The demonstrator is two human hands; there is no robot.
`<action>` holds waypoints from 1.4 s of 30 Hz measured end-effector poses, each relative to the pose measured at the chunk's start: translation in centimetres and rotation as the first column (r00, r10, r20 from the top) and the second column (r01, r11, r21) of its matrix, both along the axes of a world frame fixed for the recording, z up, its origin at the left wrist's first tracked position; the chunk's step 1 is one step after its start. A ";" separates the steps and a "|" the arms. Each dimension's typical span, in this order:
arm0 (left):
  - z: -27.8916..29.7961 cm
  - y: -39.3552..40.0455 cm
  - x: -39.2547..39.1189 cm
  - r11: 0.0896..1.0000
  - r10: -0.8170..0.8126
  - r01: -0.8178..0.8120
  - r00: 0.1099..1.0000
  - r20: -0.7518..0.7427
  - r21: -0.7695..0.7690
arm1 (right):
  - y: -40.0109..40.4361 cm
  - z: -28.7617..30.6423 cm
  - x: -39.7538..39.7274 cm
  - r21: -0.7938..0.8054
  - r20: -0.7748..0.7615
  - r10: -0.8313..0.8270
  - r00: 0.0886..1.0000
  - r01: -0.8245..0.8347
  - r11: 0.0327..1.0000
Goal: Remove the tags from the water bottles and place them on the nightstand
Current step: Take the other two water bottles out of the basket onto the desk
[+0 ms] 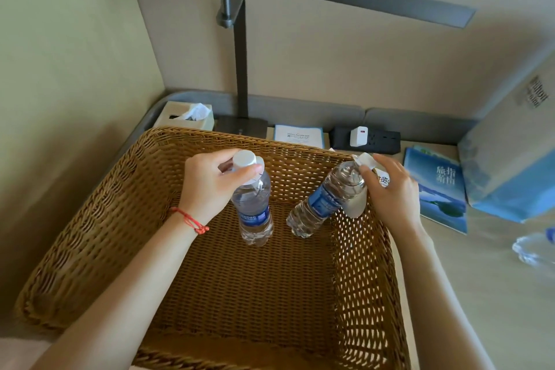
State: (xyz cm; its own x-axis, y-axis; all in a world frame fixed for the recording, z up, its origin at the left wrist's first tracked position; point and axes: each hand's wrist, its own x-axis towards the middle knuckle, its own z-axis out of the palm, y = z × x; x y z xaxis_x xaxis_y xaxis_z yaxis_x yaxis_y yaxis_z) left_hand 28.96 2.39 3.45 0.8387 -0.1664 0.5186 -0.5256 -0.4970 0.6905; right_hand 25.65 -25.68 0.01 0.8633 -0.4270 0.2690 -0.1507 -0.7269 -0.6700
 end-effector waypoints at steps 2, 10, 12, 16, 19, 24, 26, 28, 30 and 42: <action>-0.1 -0.7 -0.1 1.000 -0.003 0.003 1.000 -0.009 -0.015 | -0.2 -0.2 0.5 0.016 0.007 0.000 1.000 0.000 1.000; -0.4 -1.5 -0.1 1.000 -0.018 0.018 1.000 0.013 -0.004 | -0.9 -1.3 2.1 0.101 0.007 0.036 0.999 -0.037 0.994; -0.6 -1.5 -0.1 1.000 -0.011 0.011 1.000 0.015 -0.004 | -1.1 -1.7 2.3 0.121 -0.006 0.040 0.999 -0.039 0.992; -1.0 -1.4 -0.1 1.000 -0.003 0.003 1.000 0.011 -0.020 | -1.2 -1.8 2.5 0.159 -0.006 0.027 1.000 -0.026 0.987; -1.3 -1.3 -0.1 1.000 0.015 -0.016 1.000 0.015 0.015 | -0.9 -1.4 2.3 0.124 0.048 0.084 0.995 -0.090 0.988; -1.5 -1.0 0.2 0.999 0.038 -0.038 0.999 -0.003 -0.003 | 0.7 -0.7 2.0 0.109 0.068 0.239 0.969 -0.245 0.963; -1.6 -0.9 0.2 0.999 0.046 -0.046 0.999 -0.017 -0.028 | 1.2 -0.5 2.0 0.118 0.079 0.292 0.953 -0.299 0.947; -1.6 -0.7 0.2 0.998 0.048 -0.048 0.999 -0.016 -0.033 | 1.5 -0.3 1.9 0.116 0.095 0.326 0.940 -0.336 0.935; -1.3 -0.6 -0.1 0.999 0.053 -0.053 0.999 -0.005 -0.010 | 1.8 -0.1 1.8 0.110 0.112 0.355 0.928 -0.367 0.924; 1.0 -0.4 -2.9 0.989 0.138 -0.137 0.990 0.011 -0.060 | 2.8 3.6 -0.9 0.102 0.316 0.420 0.851 -0.470 0.877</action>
State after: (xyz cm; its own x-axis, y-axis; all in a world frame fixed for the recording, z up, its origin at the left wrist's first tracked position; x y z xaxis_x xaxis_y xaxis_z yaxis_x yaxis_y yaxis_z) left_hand 26.06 2.03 4.48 0.8436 -0.0187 0.5367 -0.4654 -0.5242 0.7132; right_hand 24.72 -22.89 3.60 0.8723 -0.0753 0.4831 0.3705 -0.5430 -0.7536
